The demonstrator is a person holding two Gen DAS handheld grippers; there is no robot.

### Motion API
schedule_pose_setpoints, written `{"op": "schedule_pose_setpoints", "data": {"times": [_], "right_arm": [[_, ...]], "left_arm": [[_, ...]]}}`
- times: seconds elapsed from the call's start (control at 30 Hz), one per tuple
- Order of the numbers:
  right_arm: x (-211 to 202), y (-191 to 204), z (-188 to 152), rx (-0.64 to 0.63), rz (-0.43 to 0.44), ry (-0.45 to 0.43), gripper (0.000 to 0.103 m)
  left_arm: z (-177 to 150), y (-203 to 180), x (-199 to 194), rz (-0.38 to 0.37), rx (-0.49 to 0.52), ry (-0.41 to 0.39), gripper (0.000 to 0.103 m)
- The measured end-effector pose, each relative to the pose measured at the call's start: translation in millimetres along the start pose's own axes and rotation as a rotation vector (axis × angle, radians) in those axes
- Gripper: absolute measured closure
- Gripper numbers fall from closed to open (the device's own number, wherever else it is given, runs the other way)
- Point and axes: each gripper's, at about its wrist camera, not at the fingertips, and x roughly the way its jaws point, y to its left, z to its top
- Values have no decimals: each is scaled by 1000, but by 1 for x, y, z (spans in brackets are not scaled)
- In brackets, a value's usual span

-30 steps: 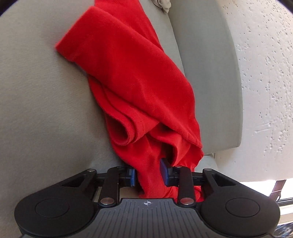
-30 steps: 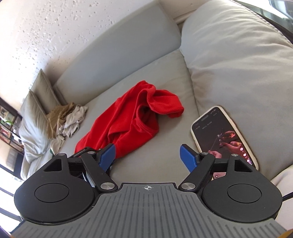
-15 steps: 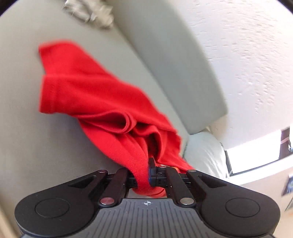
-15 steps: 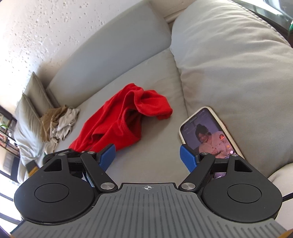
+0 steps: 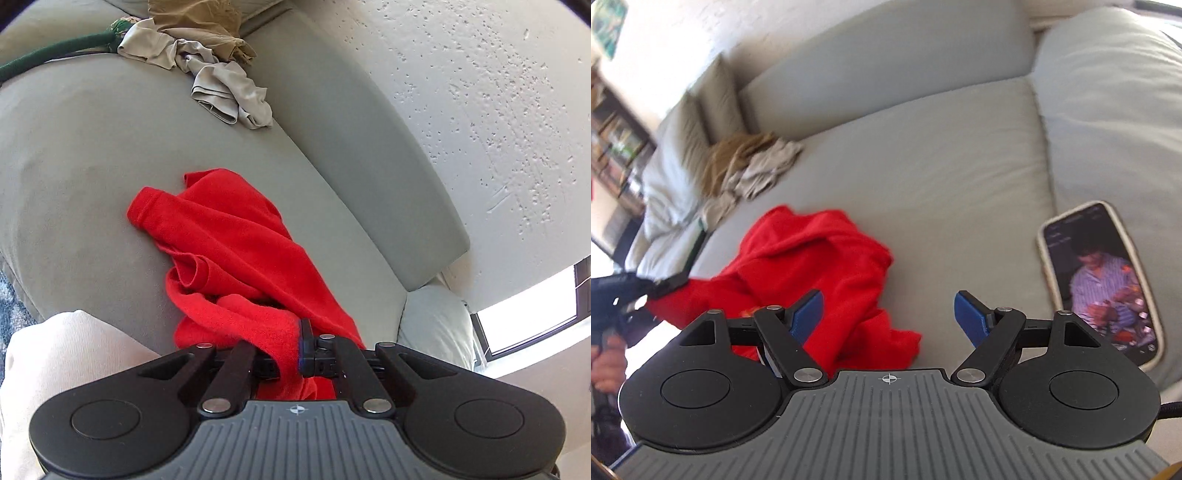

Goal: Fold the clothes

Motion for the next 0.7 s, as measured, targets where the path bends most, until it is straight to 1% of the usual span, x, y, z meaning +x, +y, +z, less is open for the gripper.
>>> {"op": "schedule_pose_setpoints", "data": {"times": [0.1,0.17,0.2,0.23,0.3,0.33,0.4,0.43,0.5,0.53,0.57,0.63,0.7], "right_arm": [[11,35,-20,-206,44,23,24],[16,53,-33,-337,22,32,24],[18,58,-38,-378,2,25,26],[19,62,-43,-412,-20,15,32],[20,68,-49,-461,-70,-18,49],[23,68,-48,-456,-101,-33,61],[29,66,-41,-432,-153,-48,78],[33,63,-33,-409,-168,-44,101],[40,56,-15,-365,-197,-59,100],[41,49,-2,-339,-216,-85,101],[37,37,16,-283,-249,-133,101],[27,11,56,-155,-320,-237,101],[12,-25,90,45,-376,-331,101]], "left_arm": [[3,5,5,2,9,-4,102],[4,8,2,3,8,-9,102],[5,8,2,5,7,-13,102],[3,8,-3,9,6,-17,102],[2,12,-4,15,5,-17,102],[2,12,-3,18,6,-15,102],[2,12,0,27,15,-11,102],[2,11,1,33,21,-10,102],[2,10,3,45,34,-7,102],[5,9,6,59,49,-12,102],[8,7,7,72,60,-18,102],[14,5,8,85,74,-31,102],[18,3,11,78,72,-34,102]]}}
